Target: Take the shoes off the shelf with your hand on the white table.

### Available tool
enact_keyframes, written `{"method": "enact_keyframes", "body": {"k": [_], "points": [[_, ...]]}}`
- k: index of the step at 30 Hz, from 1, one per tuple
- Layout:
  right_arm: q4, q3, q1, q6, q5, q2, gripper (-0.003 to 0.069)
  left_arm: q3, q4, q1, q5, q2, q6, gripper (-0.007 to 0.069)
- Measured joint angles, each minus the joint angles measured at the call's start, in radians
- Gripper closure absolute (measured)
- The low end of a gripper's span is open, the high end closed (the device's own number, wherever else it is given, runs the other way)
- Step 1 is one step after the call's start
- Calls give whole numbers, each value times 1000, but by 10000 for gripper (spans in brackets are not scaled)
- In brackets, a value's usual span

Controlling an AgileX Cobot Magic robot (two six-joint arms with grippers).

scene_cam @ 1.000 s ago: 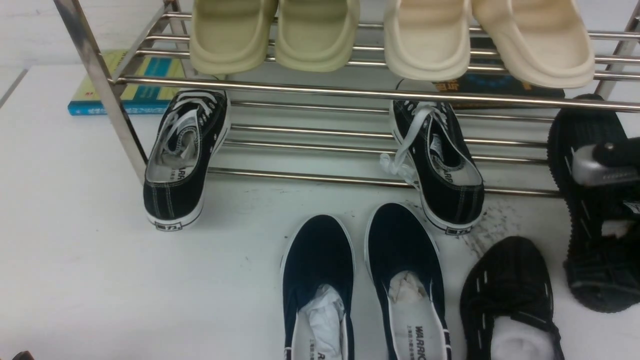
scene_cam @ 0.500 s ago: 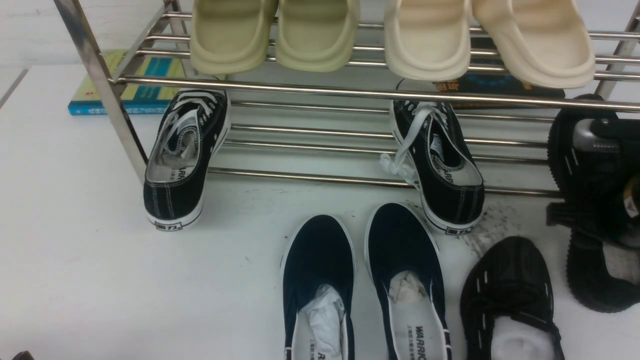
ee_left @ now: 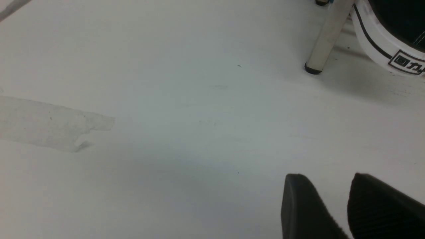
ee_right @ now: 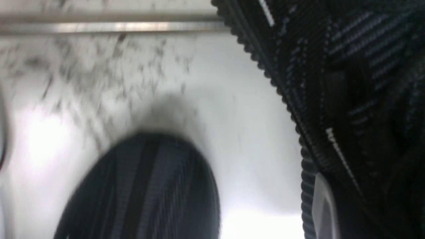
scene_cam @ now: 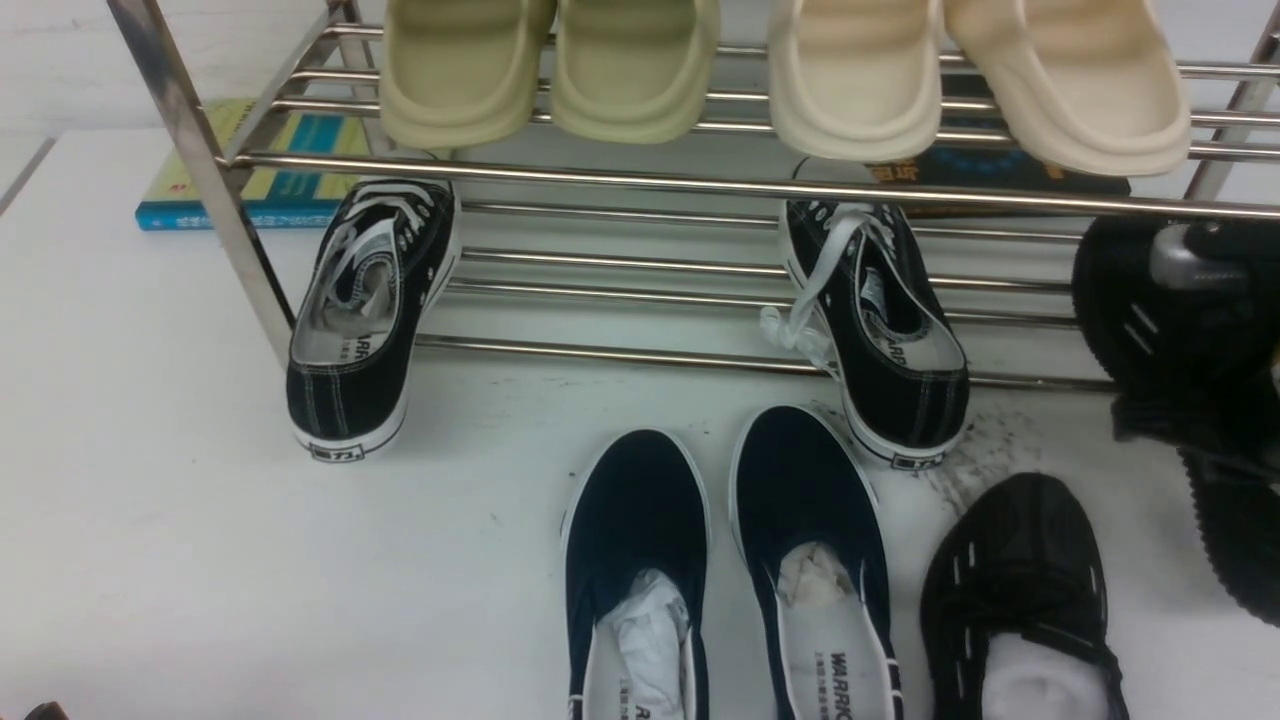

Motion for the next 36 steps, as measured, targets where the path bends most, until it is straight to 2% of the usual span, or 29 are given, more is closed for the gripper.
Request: {"method": "enact_keyframes", "body": {"k": [2, 4, 8, 15, 22, 30, 36], "points": [[108, -11, -1, -94, 68, -74, 652, 0, 0, 0, 0, 0, 0, 383], [150, -12, -1, -124, 92, -101, 652, 0, 0, 0, 0, 0, 0, 383], [318, -12, -1, -228, 231, -209, 652, 0, 0, 0, 0, 0, 0, 383], [409, -12, -1, -273, 415, -347, 649, 0, 0, 0, 0, 0, 0, 383], [422, -5, -1, -246, 447, -442, 649, 0, 0, 0, 0, 0, 0, 383], [460, 192, -1, -187, 440, -471, 649, 0, 0, 0, 0, 0, 0, 383], [415, 306, -1, -68, 340, -467, 647, 0, 0, 0, 0, 0, 0, 383]]}}
